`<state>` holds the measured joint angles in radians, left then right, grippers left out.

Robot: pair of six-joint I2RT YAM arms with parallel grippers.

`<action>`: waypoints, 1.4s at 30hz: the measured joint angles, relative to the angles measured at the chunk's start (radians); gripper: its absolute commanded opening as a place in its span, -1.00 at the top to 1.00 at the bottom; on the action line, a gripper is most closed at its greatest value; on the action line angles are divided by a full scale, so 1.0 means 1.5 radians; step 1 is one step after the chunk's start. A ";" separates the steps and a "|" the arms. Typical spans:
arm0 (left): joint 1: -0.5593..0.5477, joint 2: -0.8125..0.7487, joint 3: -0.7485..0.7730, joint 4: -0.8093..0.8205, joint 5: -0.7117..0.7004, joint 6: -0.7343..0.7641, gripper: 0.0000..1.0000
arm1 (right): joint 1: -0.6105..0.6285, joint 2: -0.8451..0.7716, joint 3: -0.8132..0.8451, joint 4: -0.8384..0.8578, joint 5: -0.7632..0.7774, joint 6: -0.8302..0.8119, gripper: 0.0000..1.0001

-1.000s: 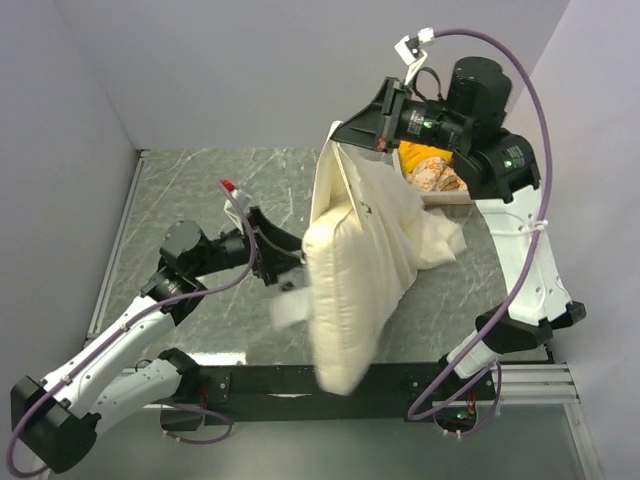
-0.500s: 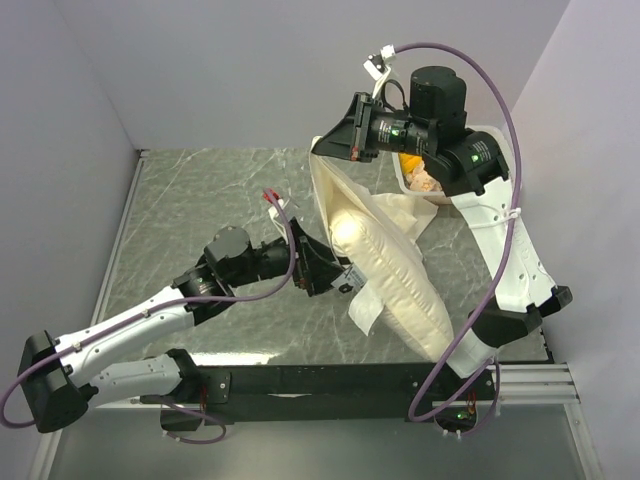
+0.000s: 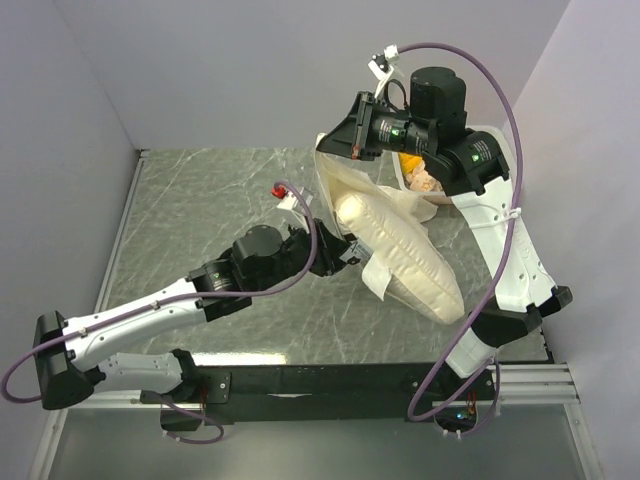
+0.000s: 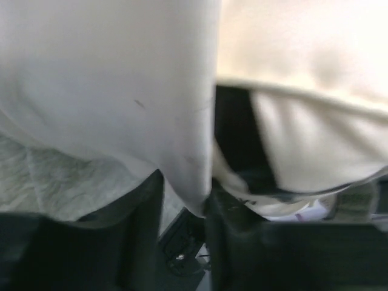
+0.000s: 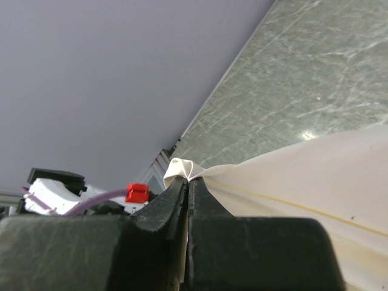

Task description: Put the pillow into the pillowcase

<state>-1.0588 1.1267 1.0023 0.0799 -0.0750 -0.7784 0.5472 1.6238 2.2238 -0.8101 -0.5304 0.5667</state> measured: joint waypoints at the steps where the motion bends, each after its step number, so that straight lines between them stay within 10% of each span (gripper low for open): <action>1: -0.006 0.008 0.009 -0.017 -0.017 -0.002 0.79 | 0.000 0.000 0.000 -0.004 0.006 -0.003 1.00; 12: -0.061 0.019 0.100 -0.231 -0.134 -0.019 0.98 | 0.004 0.001 0.019 -0.068 0.112 -0.048 0.88; 20: -0.063 -0.065 0.239 -0.371 -0.204 -0.019 0.98 | 0.019 -0.028 -0.098 -0.026 0.228 -0.071 -0.57; 24: -0.059 -0.054 0.368 -0.429 -0.262 -0.018 0.98 | 0.025 -0.031 -0.110 -0.026 0.248 -0.074 -0.96; 42: 0.145 -0.005 0.462 -0.551 -0.261 -0.021 0.98 | 0.011 -0.337 -0.404 0.038 0.347 0.038 -0.90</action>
<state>-0.8410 1.1187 1.6958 -0.7460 -0.4660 -0.8093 0.5640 1.1183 1.6176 -0.7536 -0.0105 0.6239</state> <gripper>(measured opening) 0.016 0.995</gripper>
